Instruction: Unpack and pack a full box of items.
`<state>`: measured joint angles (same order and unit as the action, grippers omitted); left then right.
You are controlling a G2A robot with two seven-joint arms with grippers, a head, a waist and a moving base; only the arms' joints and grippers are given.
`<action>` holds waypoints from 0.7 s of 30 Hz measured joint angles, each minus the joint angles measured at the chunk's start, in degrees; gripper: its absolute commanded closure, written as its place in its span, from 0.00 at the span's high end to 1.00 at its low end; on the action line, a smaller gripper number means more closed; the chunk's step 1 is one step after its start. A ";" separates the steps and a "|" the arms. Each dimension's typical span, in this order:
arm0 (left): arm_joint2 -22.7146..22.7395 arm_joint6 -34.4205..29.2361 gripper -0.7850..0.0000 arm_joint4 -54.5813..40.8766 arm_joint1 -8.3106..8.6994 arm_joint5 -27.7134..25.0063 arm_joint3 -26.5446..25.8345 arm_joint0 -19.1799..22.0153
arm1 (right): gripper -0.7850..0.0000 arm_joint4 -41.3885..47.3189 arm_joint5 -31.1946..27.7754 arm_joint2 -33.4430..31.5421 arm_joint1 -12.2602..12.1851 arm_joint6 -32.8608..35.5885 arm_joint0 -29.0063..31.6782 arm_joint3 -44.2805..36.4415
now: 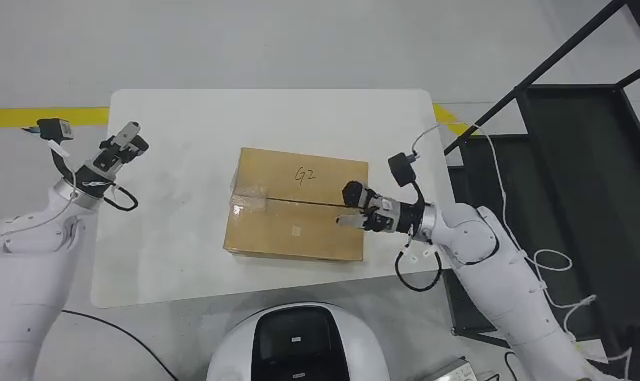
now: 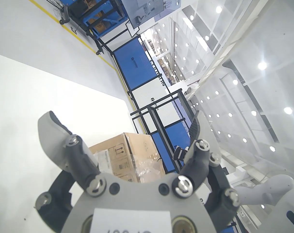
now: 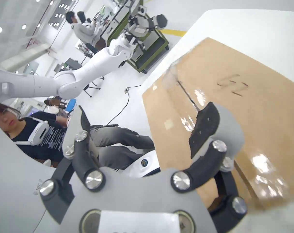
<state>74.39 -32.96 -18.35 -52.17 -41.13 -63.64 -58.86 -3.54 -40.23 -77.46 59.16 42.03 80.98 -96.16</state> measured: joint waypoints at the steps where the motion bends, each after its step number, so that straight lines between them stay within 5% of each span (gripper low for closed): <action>1: 0.02 -0.05 1.00 0.06 -0.06 0.05 0.06 0.04 | 1.00 0.85 1.03 -1.50 -0.29 0.35 1.69 0.32; 13: 0.55 -0.50 1.00 0.92 -0.51 0.47 0.36 -0.05 | 1.00 15.50 1.95 -3.62 -2.18 15.89 10.33 -2.05; 21: 1.26 -0.76 1.00 1.49 -0.69 0.65 0.49 -0.08 | 1.00 21.95 7.00 0.39 -2.82 27.10 11.32 -1.66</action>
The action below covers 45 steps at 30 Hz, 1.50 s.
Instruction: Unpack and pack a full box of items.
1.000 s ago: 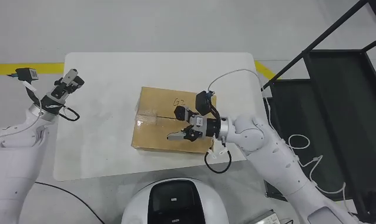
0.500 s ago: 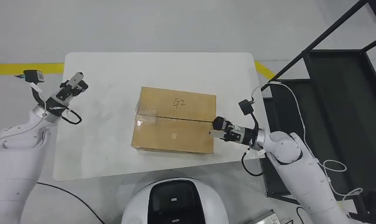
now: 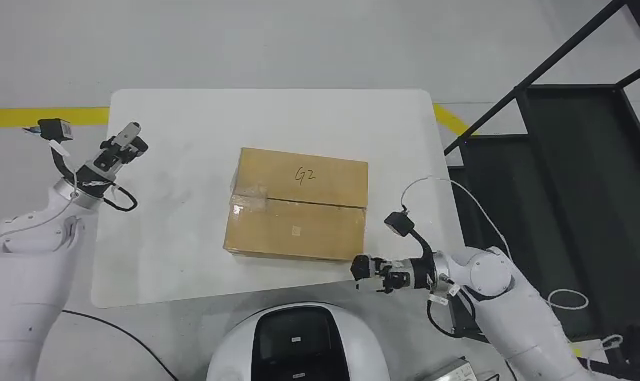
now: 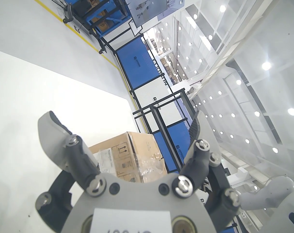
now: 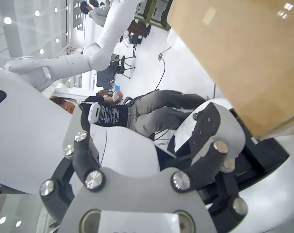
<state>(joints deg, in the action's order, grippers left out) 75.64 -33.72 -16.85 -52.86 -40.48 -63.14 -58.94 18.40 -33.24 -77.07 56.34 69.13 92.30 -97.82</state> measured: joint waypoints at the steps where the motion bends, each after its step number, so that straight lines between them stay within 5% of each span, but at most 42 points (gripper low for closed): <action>1: 0.03 0.01 1.00 0.12 -0.04 0.05 0.06 -0.05 | 1.00 -0.05 0.82 1.12 0.07 0.55 -0.45 0.83; 10: 0.41 0.37 1.00 1.69 -0.32 0.43 0.29 -0.11 | 1.00 -3.25 3.86 6.47 1.01 -5.36 -5.49 9.09; 25: 0.89 1.05 1.00 2.92 -0.85 0.71 -0.14 0.06 | 1.00 -4.50 1.08 5.39 1.29 -14.30 -9.58 11.92; 33: 1.17 2.11 1.00 3.39 -1.17 0.93 -0.05 0.16 | 1.00 -2.92 -3.84 3.06 0.25 -7.34 -7.63 -1.53; 39: 1.49 3.83 1.00 3.13 -1.51 1.22 -0.27 0.34 | 1.00 -17.01 -5.21 3.01 1.01 -18.42 -11.21 -5.99; 45: 2.25 6.52 1.00 3.11 -1.81 1.55 -0.51 0.46 | 1.00 -43.77 -2.68 9.98 3.54 -38.49 -17.79 -4.26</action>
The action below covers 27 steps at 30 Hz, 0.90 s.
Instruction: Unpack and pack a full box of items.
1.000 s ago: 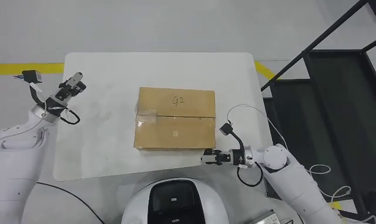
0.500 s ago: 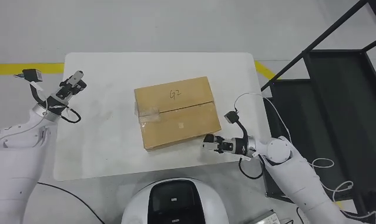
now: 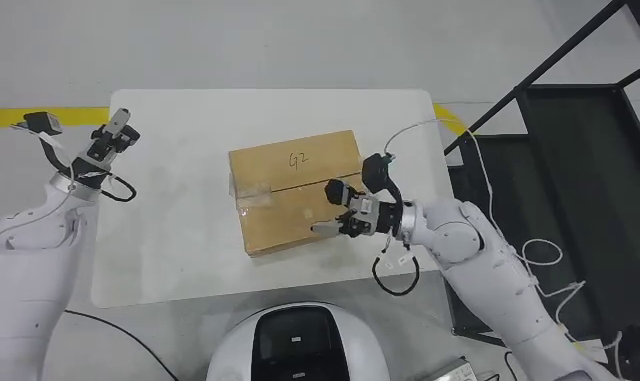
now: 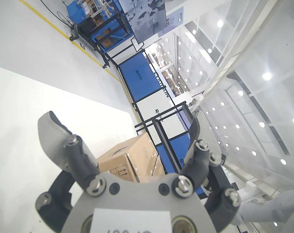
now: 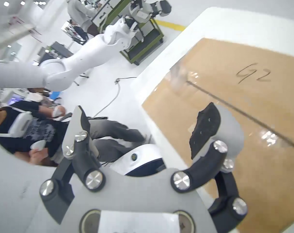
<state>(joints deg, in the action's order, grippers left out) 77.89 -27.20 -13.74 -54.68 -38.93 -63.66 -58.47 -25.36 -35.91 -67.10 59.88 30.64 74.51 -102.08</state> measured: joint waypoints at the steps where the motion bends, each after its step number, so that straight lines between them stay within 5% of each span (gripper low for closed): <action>1: 0.24 0.30 1.00 0.00 -0.02 0.14 0.10 -0.02 | 1.00 -5.83 1.73 1.72 0.48 -3.66 -0.67 0.05; 7: 1.14 1.49 1.00 -0.06 -0.19 0.71 0.88 0.04 | 1.00 -29.21 11.99 9.99 2.39 -13.47 -3.48 1.18; 14: 1.79 6.13 1.00 1.56 -0.64 2.05 1.34 0.62 | 1.00 -42.20 11.20 14.09 3.26 -22.26 -5.41 1.74; 27: 1.81 6.34 1.00 1.57 -0.68 2.07 1.36 0.64 | 1.00 -45.11 12.13 14.39 3.31 -21.70 -5.36 1.45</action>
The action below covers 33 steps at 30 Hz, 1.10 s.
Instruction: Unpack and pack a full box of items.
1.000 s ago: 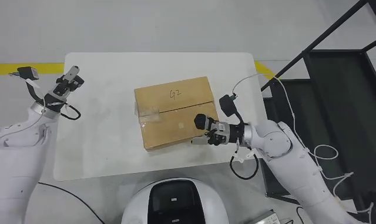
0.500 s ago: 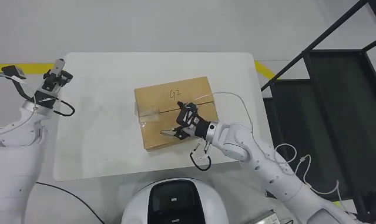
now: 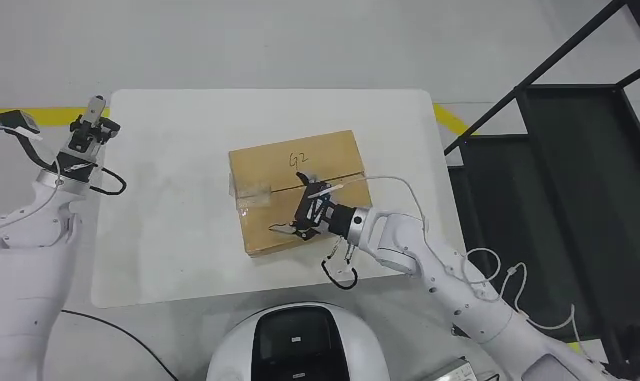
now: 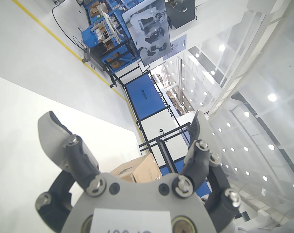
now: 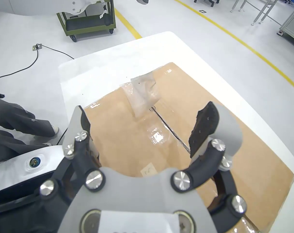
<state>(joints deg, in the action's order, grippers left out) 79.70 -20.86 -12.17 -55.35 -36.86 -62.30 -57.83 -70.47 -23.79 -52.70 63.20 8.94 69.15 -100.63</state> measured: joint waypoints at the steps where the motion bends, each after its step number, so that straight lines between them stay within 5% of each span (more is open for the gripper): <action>1: 0.00 0.00 1.00 0.00 0.00 0.00 0.00 0.00 | 1.00 -1.38 1.33 0.68 0.22 1.63 -0.35 -0.19; 13: 0.00 0.00 1.00 0.00 0.00 0.00 0.00 0.00 | 1.00 -7.43 10.94 9.95 4.36 3.56 -7.29 4.78; 33: 0.00 0.00 1.00 0.00 0.00 0.00 0.00 0.00 | 1.00 -20.44 25.09 11.95 7.53 10.25 -7.61 5.11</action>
<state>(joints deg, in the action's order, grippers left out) 79.70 -20.86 -12.17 -55.35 -36.86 -62.30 -57.83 -90.91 1.30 -40.75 70.73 19.19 61.54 -95.52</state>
